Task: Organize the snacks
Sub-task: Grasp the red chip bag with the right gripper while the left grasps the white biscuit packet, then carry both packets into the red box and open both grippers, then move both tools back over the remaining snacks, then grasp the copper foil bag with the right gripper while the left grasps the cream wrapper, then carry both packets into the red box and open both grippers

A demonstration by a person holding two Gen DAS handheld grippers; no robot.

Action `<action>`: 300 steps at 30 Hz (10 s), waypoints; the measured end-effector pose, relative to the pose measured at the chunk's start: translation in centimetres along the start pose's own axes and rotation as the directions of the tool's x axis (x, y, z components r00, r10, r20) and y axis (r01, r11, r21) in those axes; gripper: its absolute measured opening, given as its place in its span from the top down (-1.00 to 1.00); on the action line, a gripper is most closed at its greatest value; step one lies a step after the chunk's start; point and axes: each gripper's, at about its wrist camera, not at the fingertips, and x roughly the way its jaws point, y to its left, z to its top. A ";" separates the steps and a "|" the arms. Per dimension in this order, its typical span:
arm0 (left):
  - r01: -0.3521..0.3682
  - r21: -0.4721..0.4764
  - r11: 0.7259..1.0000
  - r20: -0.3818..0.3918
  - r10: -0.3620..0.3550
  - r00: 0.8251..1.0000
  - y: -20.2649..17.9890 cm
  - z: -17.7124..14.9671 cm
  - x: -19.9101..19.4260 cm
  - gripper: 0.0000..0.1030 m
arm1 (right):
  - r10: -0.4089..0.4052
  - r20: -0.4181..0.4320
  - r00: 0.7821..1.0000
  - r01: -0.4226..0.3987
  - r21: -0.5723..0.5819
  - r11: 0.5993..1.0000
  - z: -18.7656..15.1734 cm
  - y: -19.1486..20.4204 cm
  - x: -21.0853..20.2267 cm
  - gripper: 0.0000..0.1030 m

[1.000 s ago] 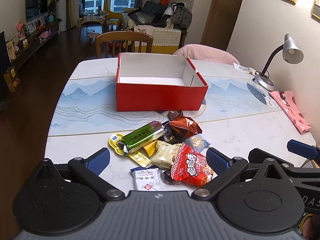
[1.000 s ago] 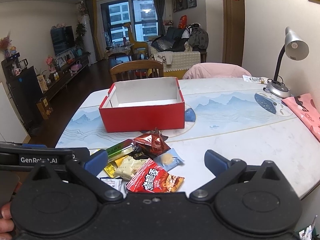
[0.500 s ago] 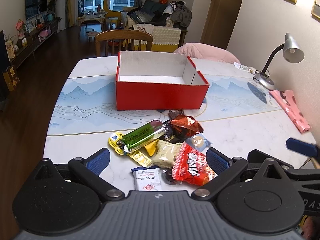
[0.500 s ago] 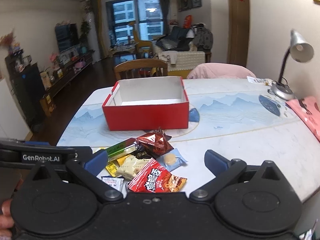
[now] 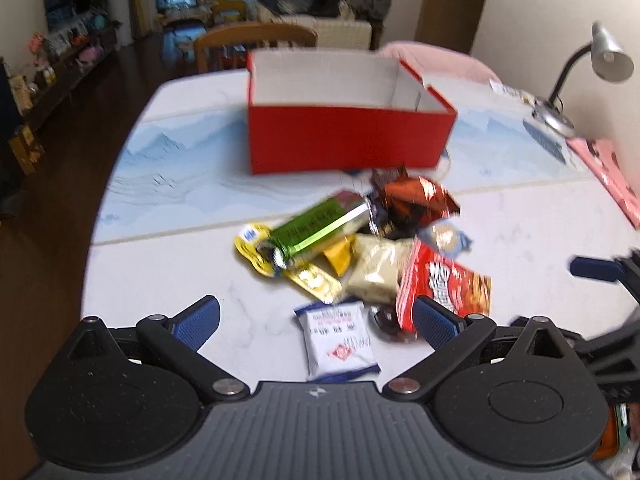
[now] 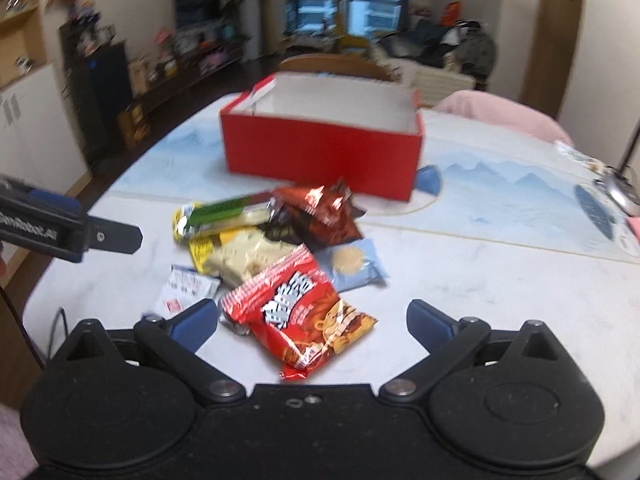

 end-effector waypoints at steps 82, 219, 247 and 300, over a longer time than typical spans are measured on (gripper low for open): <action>-0.068 -0.025 0.997 0.048 0.069 0.996 -0.1 17.4 2.2 0.07 | 0.057 0.038 0.998 -0.059 0.063 0.996 17.8 -7.3 5.5 -0.38; -0.041 0.088 0.995 -0.019 0.043 0.999 -3.6 4.4 9.2 -0.96 | 0.113 -0.081 0.990 -0.098 0.166 0.981 8.5 -4.8 9.4 -1.00; 0.024 0.115 0.993 -0.146 -0.007 0.989 -6.8 4.5 13.7 -0.09 | 0.211 -0.213 0.954 -0.190 0.115 0.975 9.3 -4.4 15.7 -0.32; -0.085 0.015 0.996 0.105 0.083 0.991 0.1 17.7 1.3 0.27 | 0.186 0.072 0.980 -0.192 0.086 0.978 19.7 -4.9 5.8 0.19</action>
